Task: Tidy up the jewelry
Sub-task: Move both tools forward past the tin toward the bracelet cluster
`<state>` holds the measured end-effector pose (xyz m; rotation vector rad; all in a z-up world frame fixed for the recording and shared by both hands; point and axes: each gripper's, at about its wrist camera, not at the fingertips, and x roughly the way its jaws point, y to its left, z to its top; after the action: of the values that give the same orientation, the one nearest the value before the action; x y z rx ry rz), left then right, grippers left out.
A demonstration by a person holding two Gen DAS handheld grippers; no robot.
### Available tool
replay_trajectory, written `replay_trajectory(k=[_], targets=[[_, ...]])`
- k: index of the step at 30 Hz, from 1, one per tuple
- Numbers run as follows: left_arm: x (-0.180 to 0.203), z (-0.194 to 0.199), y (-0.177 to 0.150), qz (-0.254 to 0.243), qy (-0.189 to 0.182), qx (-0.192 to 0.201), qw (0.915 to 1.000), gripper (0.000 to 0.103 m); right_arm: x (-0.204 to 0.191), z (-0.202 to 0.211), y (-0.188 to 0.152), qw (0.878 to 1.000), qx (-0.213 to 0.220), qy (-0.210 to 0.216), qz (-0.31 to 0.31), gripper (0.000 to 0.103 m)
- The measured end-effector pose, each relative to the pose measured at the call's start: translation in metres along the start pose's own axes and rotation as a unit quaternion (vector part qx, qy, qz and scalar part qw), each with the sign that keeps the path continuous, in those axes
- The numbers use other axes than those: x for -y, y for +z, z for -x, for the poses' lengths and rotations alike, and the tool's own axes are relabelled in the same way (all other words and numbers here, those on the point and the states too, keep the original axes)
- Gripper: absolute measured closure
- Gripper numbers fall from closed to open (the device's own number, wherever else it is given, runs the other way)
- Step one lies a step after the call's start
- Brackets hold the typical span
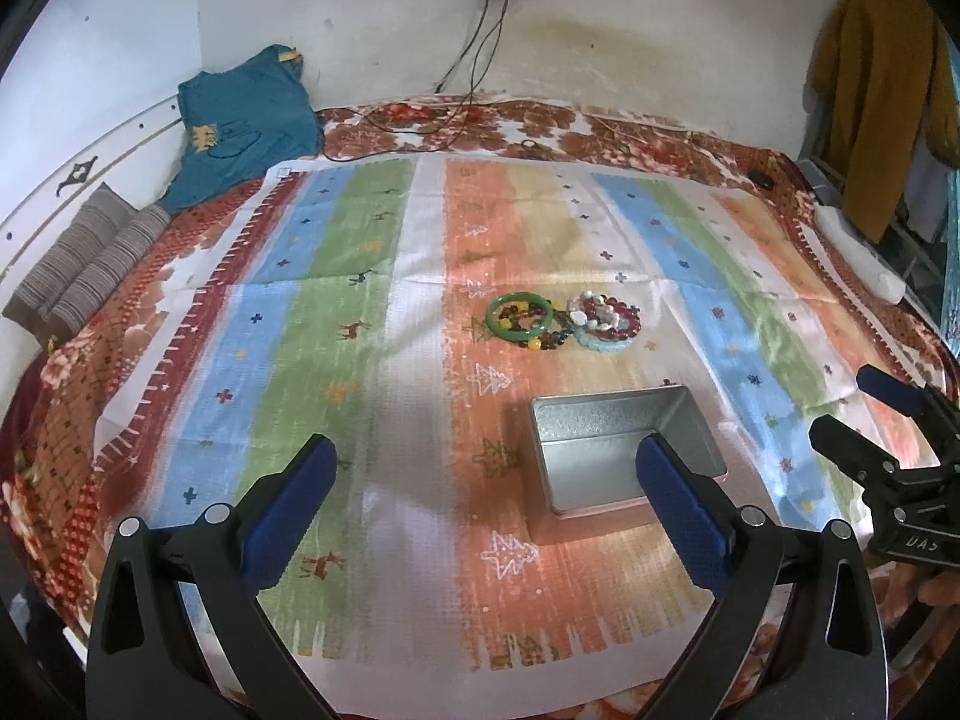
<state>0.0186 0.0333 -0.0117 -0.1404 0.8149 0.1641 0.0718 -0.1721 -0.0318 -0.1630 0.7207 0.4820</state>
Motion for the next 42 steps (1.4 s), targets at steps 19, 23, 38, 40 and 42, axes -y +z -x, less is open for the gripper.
replay_trajectory(k=[19,23,38,40,42], targets=[[-0.007,-0.029,0.022,-0.004,0.015,-0.023,0.9996,0.006,-0.004,-0.021,0.023,1.000,-0.015,-0.007,0.027,0.004],[-0.008,-0.039,0.029,0.000,0.020,-0.028,0.9994,0.006,-0.001,-0.028,0.029,1.000,-0.019,-0.005,0.021,0.004],[-0.008,-0.069,0.048,0.007,0.028,-0.047,0.9985,0.006,0.014,-0.062,0.050,0.999,-0.052,0.001,-0.004,0.004],[-0.008,-0.076,0.053,0.012,0.029,-0.050,0.9983,0.006,0.014,-0.068,0.054,0.998,-0.057,0.002,-0.006,0.004],[-0.010,-0.081,0.055,0.016,0.024,-0.053,0.9982,0.006,0.016,-0.073,0.057,0.998,-0.061,0.002,-0.009,0.004]])
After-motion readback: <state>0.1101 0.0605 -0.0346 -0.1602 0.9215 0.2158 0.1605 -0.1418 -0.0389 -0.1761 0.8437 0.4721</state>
